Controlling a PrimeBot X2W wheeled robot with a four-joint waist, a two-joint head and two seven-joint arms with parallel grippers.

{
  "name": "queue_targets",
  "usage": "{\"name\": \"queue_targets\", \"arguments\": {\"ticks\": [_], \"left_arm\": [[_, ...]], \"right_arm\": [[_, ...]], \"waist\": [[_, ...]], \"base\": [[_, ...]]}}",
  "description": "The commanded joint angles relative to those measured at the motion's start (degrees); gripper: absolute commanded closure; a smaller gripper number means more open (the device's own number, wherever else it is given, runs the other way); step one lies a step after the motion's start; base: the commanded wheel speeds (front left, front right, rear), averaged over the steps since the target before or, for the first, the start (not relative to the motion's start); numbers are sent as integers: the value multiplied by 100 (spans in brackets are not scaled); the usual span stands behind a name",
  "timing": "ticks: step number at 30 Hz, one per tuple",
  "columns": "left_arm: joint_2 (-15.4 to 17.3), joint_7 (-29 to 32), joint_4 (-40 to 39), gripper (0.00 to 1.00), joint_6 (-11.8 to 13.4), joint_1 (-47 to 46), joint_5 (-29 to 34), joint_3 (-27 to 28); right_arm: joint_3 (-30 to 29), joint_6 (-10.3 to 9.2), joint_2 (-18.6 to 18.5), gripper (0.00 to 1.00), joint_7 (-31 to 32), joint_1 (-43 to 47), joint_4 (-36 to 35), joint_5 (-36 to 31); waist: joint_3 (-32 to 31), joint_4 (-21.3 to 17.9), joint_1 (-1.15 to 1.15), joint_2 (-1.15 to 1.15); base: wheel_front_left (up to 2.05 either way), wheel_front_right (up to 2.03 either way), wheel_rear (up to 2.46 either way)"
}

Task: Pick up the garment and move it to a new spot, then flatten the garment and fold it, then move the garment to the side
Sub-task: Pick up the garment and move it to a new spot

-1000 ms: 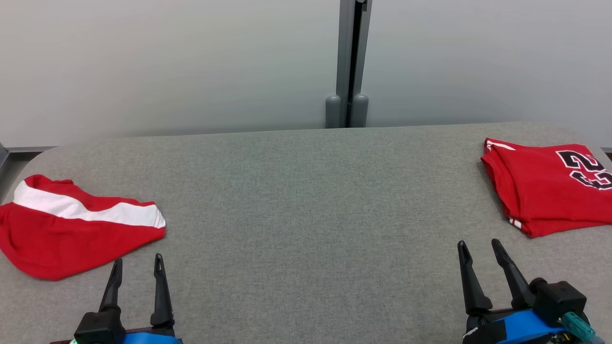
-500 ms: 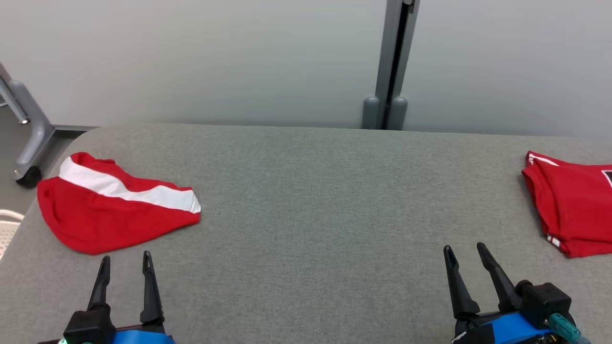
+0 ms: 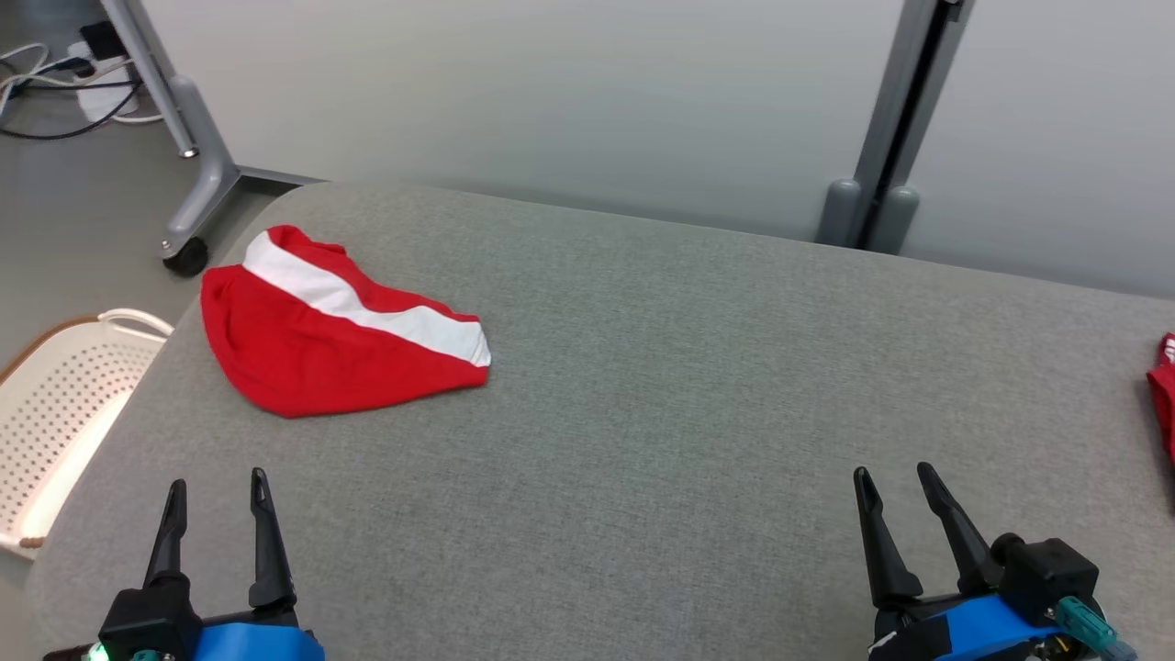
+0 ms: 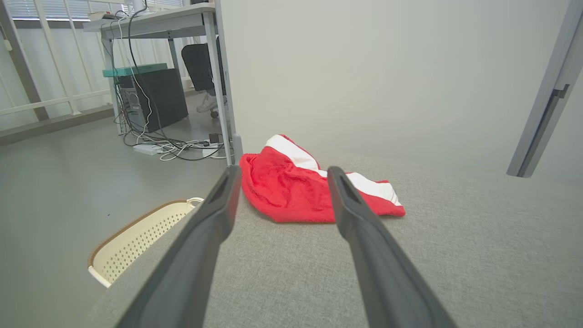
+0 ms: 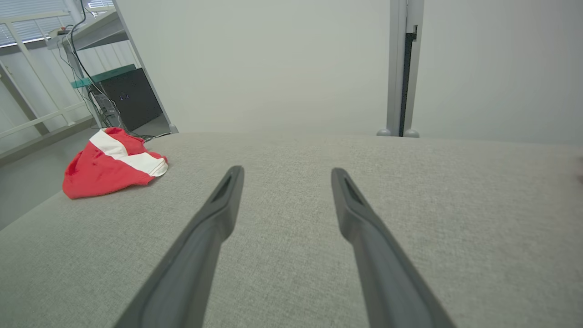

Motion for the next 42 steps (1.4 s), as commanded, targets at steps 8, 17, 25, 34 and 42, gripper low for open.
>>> {"name": "queue_targets", "arguments": {"ticks": [8,17,25,34,42], "left_arm": [[0,-24,-51,0,40,47,-30,104],[-10,-24,-108,0,53,89,-23,176],[-25,-24,-131,0,124,46,-122,271],[162,-24,50,0,25,-676,-199,488],[598,-19,431,0,108,-1967,-270,874]], "right_arm": [[-31,1,3,0,-18,-79,36,-34],[10,1,1,0,-17,-111,68,-35],[80,2,-64,0,-18,-158,84,-23],[137,1,-201,0,-18,-329,-80,-91],[190,1,-546,0,11,-636,-527,-212]], "waist": [[92,528,0,-1],[129,716,0,-1],[198,552,0,-1],[502,138,0,-1],[1270,-617,0,-1]], "base": [[0,0,0],[0,0,0],[0,0,0],[0,0,0],[0,0,0]]}}
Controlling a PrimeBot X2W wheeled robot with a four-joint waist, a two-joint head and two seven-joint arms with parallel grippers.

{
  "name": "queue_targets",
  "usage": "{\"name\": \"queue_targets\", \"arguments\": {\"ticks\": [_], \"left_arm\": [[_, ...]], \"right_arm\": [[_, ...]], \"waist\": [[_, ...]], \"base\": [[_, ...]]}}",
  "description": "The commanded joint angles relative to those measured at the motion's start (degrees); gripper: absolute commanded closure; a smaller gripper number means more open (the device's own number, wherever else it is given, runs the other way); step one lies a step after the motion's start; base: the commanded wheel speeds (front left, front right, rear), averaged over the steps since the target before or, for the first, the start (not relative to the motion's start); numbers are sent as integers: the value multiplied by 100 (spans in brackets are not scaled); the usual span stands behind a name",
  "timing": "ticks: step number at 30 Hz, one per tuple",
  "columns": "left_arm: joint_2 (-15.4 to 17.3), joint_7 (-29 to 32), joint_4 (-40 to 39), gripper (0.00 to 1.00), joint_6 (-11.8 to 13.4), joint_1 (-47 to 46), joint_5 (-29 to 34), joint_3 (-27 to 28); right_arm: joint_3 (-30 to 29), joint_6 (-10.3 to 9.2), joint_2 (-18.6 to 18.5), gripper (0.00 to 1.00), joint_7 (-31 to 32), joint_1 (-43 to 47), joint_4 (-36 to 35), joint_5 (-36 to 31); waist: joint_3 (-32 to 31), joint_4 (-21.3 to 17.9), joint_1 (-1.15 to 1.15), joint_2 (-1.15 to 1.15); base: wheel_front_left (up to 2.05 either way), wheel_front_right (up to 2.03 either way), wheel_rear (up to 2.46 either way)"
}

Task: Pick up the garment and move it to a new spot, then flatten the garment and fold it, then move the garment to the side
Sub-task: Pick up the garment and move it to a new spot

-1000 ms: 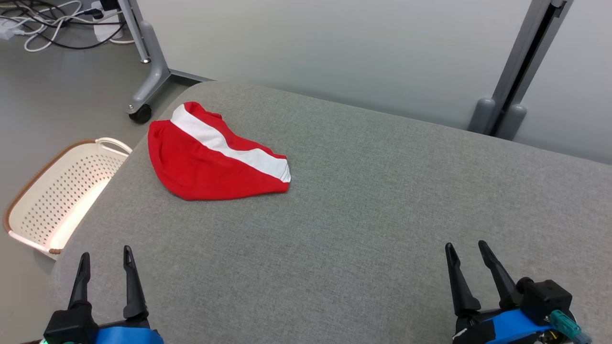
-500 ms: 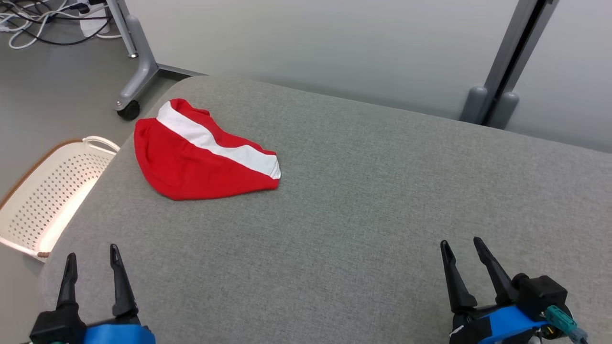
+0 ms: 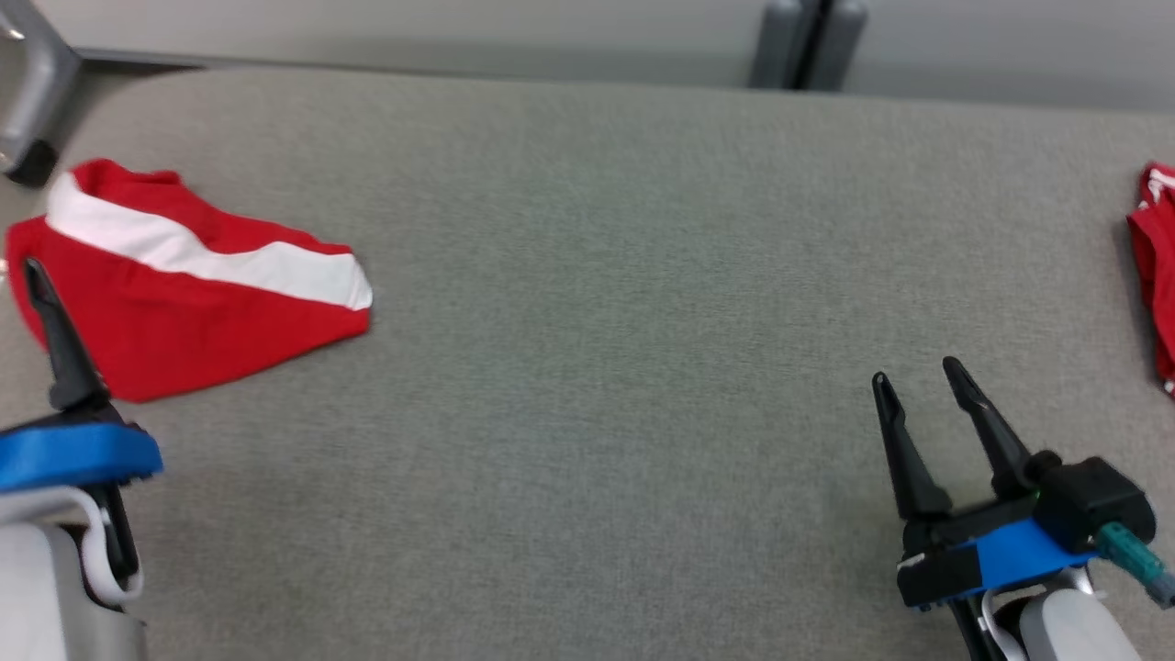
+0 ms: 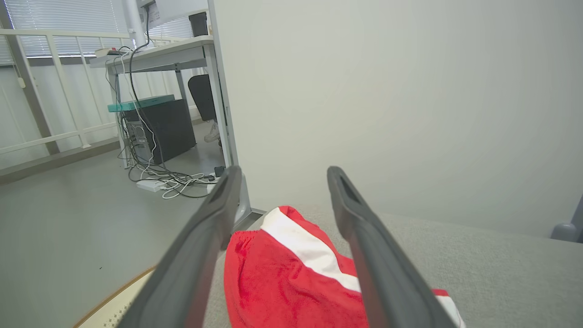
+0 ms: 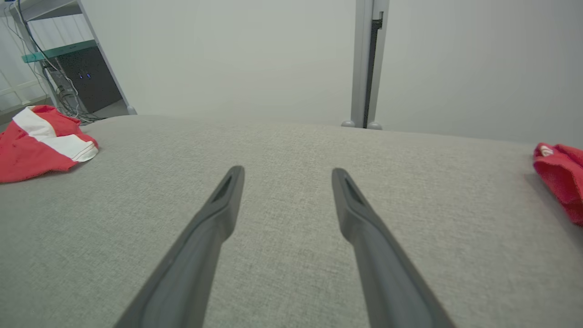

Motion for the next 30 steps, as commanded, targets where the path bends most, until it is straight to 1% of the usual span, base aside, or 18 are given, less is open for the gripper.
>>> {"name": "queue_targets", "arguments": {"ticks": [1,2,3,4,9,12,15,19,23,30], "left_arm": [[33,-11,30,0,27,-138,-27,35],[198,-13,168,0,43,-462,-32,118],[273,-11,248,0,49,-654,-70,167],[273,-11,248,0,49,-654,-70,167],[747,55,980,0,37,-1404,-55,253],[1000,292,1499,0,-8,-1796,-110,277],[1177,564,2034,0,-18,-2134,-176,313],[1330,937,2712,0,14,-2486,-241,314],[1367,1597,3392,0,-23,-2698,-240,184],[1299,2780,4240,0,-85,-2894,-411,133]], "right_arm": [[-11,1,-52,0,3,-72,-52,-10],[-77,2,-119,0,36,-126,-228,-32],[-130,2,-153,0,42,-146,-325,-38],[-130,2,-153,0,42,-146,-325,-38],[-280,2,-274,0,112,-176,-755,-103],[-382,1,-333,0,158,-128,-993,-143],[-497,1,-373,0,198,-102,-1193,-137],[-617,1,-412,0,242,-83,-1394,-131],[-691,1,-440,0,253,-62,-1489,-118],[-681,1,-418,0,296,-100,-1516,-140]], "waist": [[53,-42,-1,0],[283,-228,-1,0],[395,-304,-1,0],[395,-304,-1,0],[914,-638,-1,0],[1163,-774,-1,0],[1367,-865,-1,0],[1590,-905,-1,0],[1706,-885,-1,0],[1699,-848,-1,0]], "base": [[0,0,0],[0,0,0],[0,0,0],[0,0,0],[0,0,0],[0,0,0],[0,0,0],[0,0,0],[0,0,0],[0,0,0]]}}
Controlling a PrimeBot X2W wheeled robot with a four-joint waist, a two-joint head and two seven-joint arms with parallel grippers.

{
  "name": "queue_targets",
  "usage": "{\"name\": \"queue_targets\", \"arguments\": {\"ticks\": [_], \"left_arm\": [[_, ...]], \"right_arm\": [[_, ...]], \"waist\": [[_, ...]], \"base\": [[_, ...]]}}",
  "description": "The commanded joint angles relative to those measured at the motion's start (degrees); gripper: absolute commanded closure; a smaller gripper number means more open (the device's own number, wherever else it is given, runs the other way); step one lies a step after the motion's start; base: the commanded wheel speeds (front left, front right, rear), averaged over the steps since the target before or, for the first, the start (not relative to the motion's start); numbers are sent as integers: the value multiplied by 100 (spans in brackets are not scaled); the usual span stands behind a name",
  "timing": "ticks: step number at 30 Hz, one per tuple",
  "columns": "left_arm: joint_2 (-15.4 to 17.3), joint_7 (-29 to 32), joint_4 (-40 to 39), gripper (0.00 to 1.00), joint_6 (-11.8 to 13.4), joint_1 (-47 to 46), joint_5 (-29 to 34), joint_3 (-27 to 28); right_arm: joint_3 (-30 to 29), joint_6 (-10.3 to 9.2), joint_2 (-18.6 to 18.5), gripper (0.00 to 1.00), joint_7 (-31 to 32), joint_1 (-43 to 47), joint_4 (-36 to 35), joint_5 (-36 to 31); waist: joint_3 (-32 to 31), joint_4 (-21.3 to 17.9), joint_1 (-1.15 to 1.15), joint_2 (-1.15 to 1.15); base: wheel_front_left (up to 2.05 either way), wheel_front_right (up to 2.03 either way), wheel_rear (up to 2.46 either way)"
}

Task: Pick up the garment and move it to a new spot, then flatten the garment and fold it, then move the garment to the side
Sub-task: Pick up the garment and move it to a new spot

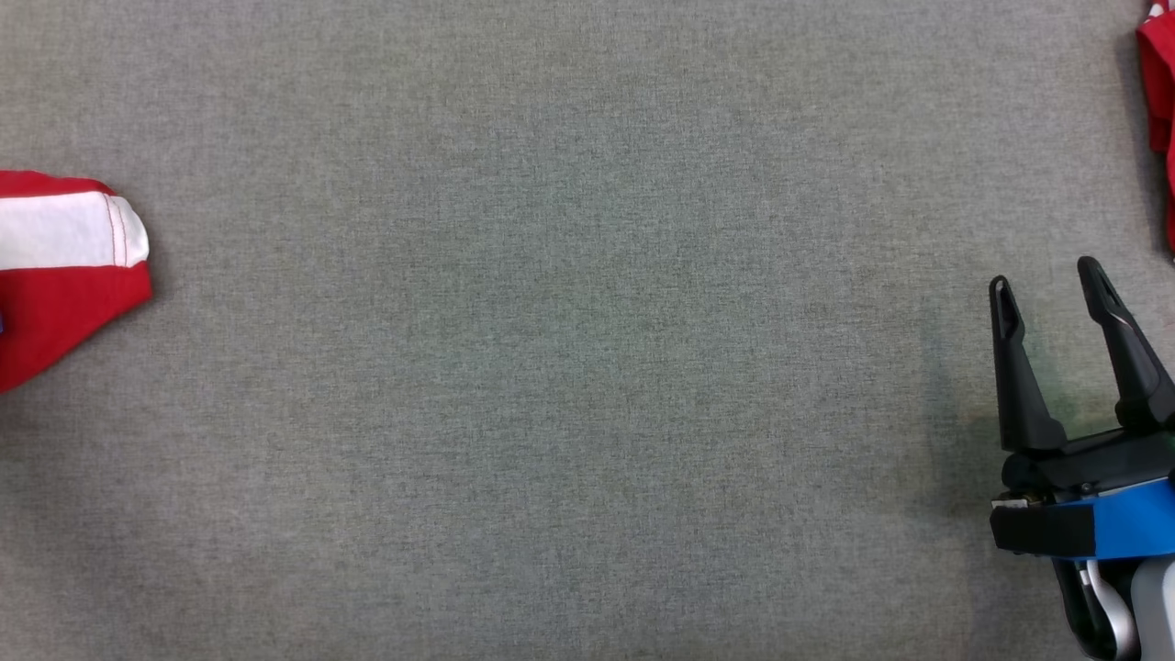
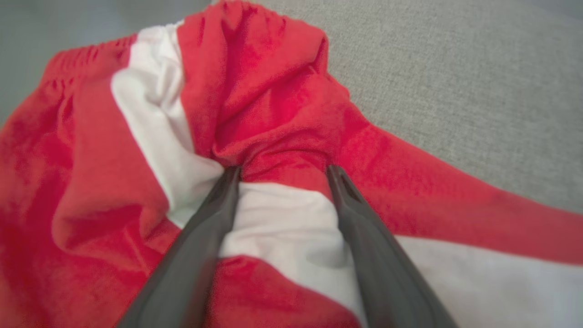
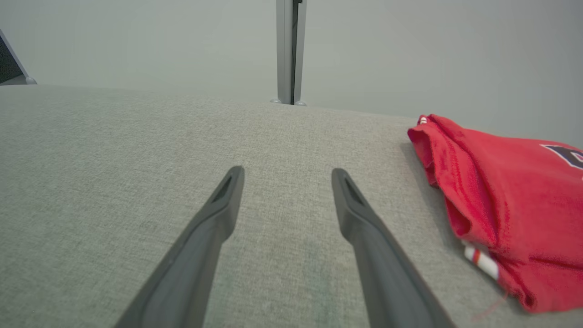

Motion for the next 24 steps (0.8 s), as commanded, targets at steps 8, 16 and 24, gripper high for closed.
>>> {"name": "queue_targets", "arguments": {"ticks": [8,16,24], "left_arm": [[-70,257,318,100,-32,227,-139,-1],[152,-744,-162,100,-195,-58,70,-288],[66,-1683,-783,100,-429,-451,317,-878]], "right_arm": [[68,1,59,0,-35,-62,111,42],[153,1,196,0,-135,-97,419,74],[358,1,424,0,-255,-117,882,154]], "waist": [[-135,-95,1,0],[-503,-162,1,0],[-1165,-324,1,0]], "base": [[0,0,0],[0,0,0],[0,0,0]]}}
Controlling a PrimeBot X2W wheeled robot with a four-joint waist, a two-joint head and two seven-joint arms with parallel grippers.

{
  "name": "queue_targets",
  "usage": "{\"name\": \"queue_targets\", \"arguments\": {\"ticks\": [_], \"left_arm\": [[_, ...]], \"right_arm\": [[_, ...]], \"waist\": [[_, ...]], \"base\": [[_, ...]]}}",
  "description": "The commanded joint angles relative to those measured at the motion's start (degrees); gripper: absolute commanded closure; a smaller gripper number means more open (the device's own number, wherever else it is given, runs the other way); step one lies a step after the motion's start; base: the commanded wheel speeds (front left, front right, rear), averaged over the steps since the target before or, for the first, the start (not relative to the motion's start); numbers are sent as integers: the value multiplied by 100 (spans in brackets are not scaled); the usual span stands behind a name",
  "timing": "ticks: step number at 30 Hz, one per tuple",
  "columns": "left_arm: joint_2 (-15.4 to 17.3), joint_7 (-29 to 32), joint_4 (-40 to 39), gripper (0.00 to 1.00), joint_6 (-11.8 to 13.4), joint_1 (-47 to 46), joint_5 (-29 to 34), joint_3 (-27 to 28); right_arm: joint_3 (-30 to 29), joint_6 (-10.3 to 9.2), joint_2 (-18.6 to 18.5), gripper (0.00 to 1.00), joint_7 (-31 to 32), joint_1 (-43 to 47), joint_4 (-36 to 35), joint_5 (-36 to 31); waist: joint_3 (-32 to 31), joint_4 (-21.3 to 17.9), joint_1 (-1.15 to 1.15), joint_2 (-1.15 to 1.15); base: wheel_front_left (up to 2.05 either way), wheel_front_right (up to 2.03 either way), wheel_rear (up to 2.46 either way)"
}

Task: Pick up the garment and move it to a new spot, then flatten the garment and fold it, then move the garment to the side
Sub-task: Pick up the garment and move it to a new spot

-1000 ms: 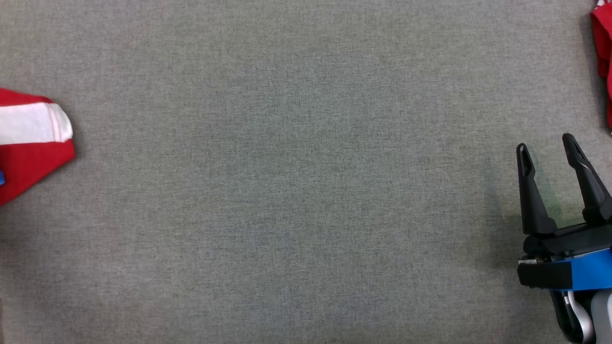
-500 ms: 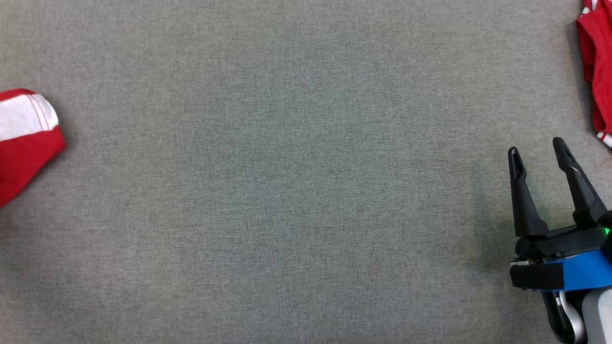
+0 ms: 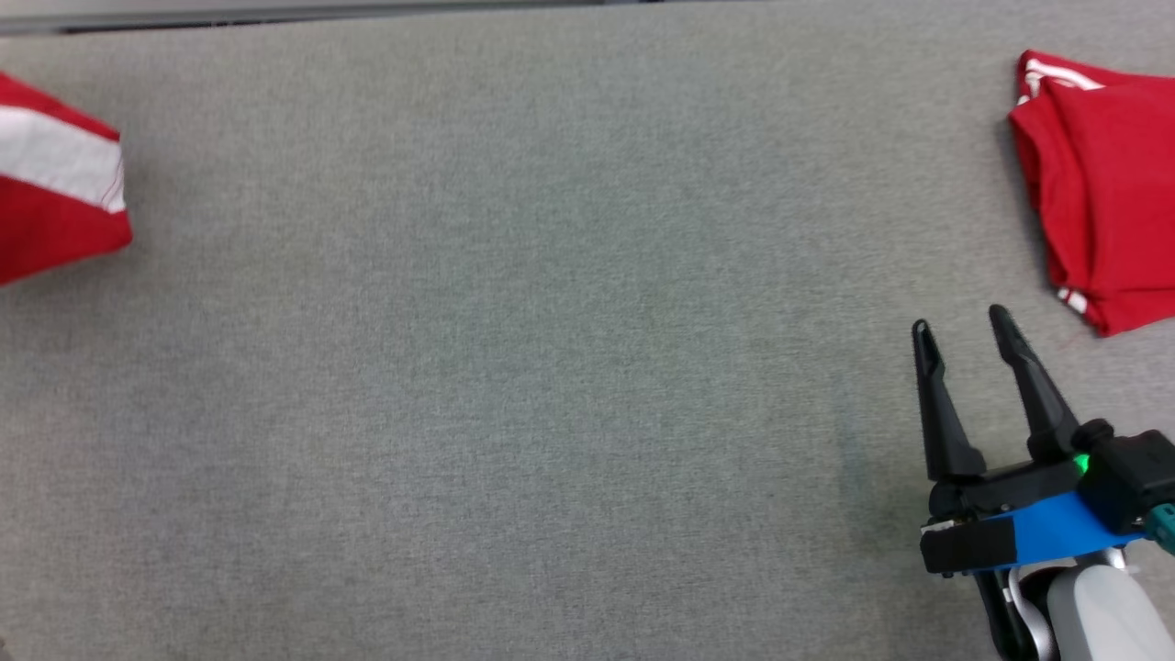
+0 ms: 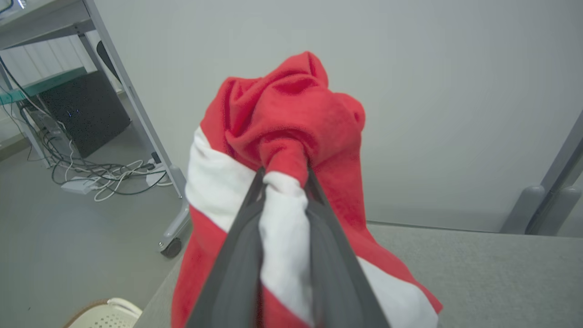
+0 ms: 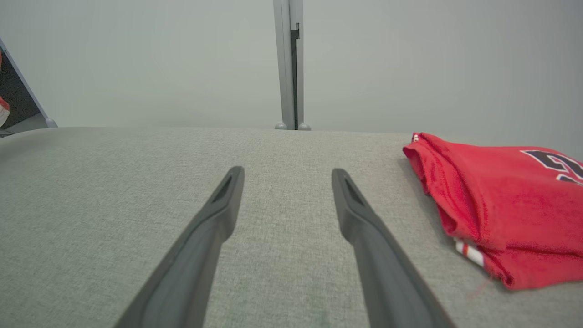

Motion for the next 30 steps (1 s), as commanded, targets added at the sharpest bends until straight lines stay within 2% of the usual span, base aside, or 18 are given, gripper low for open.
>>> {"name": "queue_targets", "arguments": {"ticks": [1,8,11,18,22,30], "left_arm": [[-55,-110,-128,100,-37,-123,38,-108],[-445,-383,-1076,100,-131,-405,138,-955],[-688,-302,-1597,100,-149,-443,75,-1369],[-1032,-27,-2495,100,-144,-284,-187,-2565],[-1246,28,-2604,100,-135,27,-394,-3120],[-1530,-218,-2112,100,-133,922,-638,-3521]], "right_arm": [[17,1,32,0,-51,-38,56,59],[149,1,235,0,-85,50,374,103],[206,2,316,0,-90,73,487,133],[279,1,458,0,-95,31,557,244],[317,1,512,0,-95,18,598,286],[381,2,554,0,-96,-17,652,350]], "waist": [[-207,-166,0,0],[-628,-515,0,0],[-723,-694,0,0],[-802,-1108,0,0],[-830,-1281,0,0],[-844,-1482,0,0]], "base": [[0,0,0],[0,0,0],[0,0,0],[0,0,0],[0,0,0],[0,0,0]]}}
